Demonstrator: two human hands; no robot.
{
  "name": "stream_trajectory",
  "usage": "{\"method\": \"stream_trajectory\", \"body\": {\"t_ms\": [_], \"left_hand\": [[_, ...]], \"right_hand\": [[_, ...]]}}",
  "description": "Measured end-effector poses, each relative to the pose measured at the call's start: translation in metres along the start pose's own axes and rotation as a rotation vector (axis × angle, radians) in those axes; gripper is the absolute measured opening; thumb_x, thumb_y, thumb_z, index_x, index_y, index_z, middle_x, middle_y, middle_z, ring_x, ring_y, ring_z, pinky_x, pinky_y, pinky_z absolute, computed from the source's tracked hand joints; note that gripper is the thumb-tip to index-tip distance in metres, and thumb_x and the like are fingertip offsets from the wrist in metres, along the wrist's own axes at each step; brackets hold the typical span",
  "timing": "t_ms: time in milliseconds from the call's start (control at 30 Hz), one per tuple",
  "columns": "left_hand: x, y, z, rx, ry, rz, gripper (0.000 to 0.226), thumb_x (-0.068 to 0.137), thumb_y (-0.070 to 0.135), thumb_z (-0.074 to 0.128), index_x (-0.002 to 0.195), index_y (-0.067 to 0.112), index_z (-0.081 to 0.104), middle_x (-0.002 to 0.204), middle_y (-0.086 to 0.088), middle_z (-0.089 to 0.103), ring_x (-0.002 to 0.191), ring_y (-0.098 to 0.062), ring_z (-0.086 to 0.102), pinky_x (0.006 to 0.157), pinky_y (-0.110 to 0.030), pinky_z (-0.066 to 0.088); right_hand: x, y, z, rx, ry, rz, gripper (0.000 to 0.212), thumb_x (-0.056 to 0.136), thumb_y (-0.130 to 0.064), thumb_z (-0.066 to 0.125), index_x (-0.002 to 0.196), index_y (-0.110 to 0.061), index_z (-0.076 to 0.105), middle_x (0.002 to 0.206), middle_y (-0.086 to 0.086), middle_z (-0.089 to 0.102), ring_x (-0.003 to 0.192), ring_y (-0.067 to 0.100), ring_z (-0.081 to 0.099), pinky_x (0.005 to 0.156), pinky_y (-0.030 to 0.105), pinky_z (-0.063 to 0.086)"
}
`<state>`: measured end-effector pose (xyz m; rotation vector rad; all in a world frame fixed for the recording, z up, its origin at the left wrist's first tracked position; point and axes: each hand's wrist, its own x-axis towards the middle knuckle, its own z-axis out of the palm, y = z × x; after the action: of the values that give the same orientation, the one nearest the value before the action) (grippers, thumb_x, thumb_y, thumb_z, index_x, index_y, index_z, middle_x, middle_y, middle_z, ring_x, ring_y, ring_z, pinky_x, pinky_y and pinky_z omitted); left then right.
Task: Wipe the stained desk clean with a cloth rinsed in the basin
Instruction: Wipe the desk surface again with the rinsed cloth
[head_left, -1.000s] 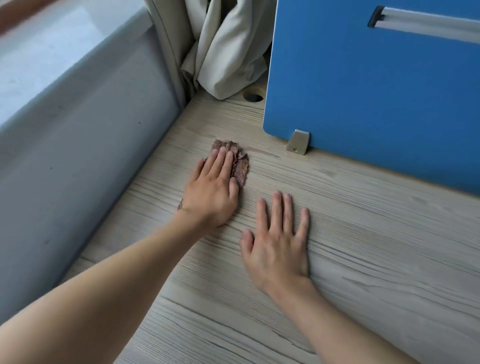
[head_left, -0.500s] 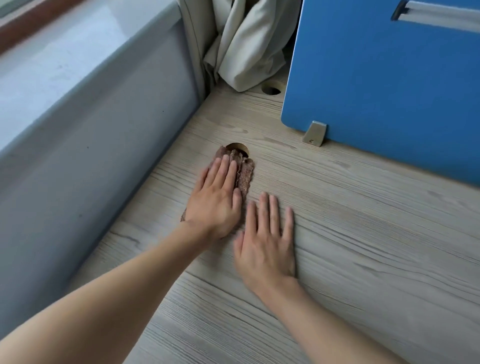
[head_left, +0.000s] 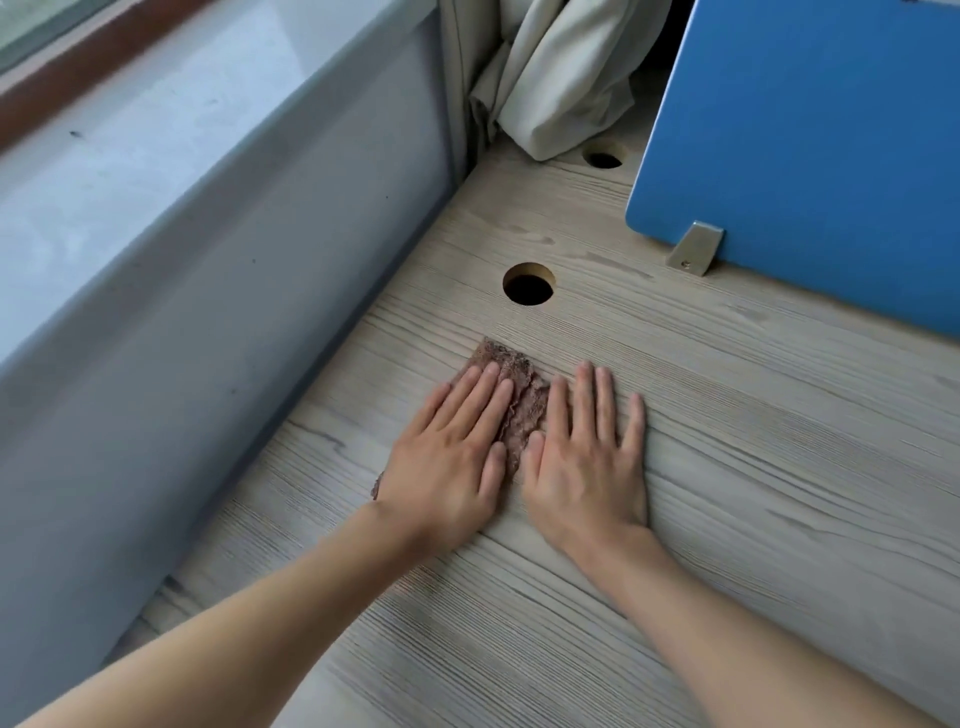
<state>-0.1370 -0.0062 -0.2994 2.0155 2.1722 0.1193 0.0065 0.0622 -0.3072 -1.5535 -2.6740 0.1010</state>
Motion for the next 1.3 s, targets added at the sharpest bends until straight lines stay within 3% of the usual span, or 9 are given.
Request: {"method": "stream_trajectory", "body": {"t_ms": [233,433,633,900,1133,1300], "left_hand": [[0.009,-0.015,-0.004,0.035,0.04,-0.251,0.066,0.099,0.043,0.01,0.16,0.02,0.005,0.166,-0.001,-0.002,0.153,-0.013,-0.01,0.125,-0.037,-0.003],[-0.05,-0.004,0.0,0.001,-0.007,-0.054,0.062,0.103,0.043,0.015,0.16,0.02,0.011,0.167,0.0,0.003,0.153,-0.012,-0.008,0.125,-0.037,0.002],[-0.029,-0.02,-0.005,0.018,0.014,-0.271,0.068,0.097,0.045,0.006,0.16,0.022,0.003,0.167,0.002,-0.004,0.152,-0.01,-0.014,0.124,-0.034,-0.005],[-0.09,-0.009,0.004,-0.006,-0.004,-0.092,0.061,0.103,0.042,0.02,0.16,0.022,0.012,0.167,0.002,0.005,0.153,-0.011,-0.006,0.125,-0.037,0.004],[-0.097,0.009,0.005,-0.017,0.044,-0.313,0.062,0.101,0.042,0.018,0.16,0.022,0.01,0.167,0.0,0.002,0.153,-0.012,-0.009,0.125,-0.038,0.0],[-0.143,0.011,0.008,-0.035,-0.03,-0.11,0.06,0.103,0.041,0.021,0.16,0.023,0.013,0.167,0.002,0.006,0.154,-0.013,-0.005,0.125,-0.039,0.006]], "right_hand": [[-0.002,0.0,-0.001,-0.018,0.019,-0.008,0.067,0.094,-0.037,0.025,0.152,-0.005,0.037,0.16,0.023,0.027,0.151,0.035,0.021,0.12,0.06,0.012],[-0.001,0.0,-0.001,-0.023,0.003,-0.002,0.067,0.095,-0.039,0.025,0.153,-0.005,0.035,0.16,0.023,0.026,0.151,0.035,0.019,0.12,0.06,0.011],[-0.027,-0.019,-0.003,0.045,0.043,-0.057,0.07,0.09,-0.039,0.027,0.145,0.0,0.045,0.156,0.024,0.034,0.149,0.035,0.026,0.121,0.058,0.016],[-0.042,-0.031,-0.002,0.0,-0.006,-0.115,0.07,0.092,-0.039,0.03,0.149,0.0,0.039,0.159,0.026,0.026,0.151,0.038,0.019,0.121,0.057,0.014],[-0.044,-0.032,-0.001,-0.01,0.011,-0.112,0.071,0.091,-0.041,0.027,0.149,-0.001,0.038,0.159,0.025,0.027,0.151,0.036,0.019,0.121,0.056,0.014],[-0.045,-0.032,-0.001,-0.006,0.025,-0.122,0.069,0.092,-0.037,0.031,0.148,0.0,0.04,0.158,0.027,0.027,0.15,0.038,0.02,0.121,0.056,0.013]]}}
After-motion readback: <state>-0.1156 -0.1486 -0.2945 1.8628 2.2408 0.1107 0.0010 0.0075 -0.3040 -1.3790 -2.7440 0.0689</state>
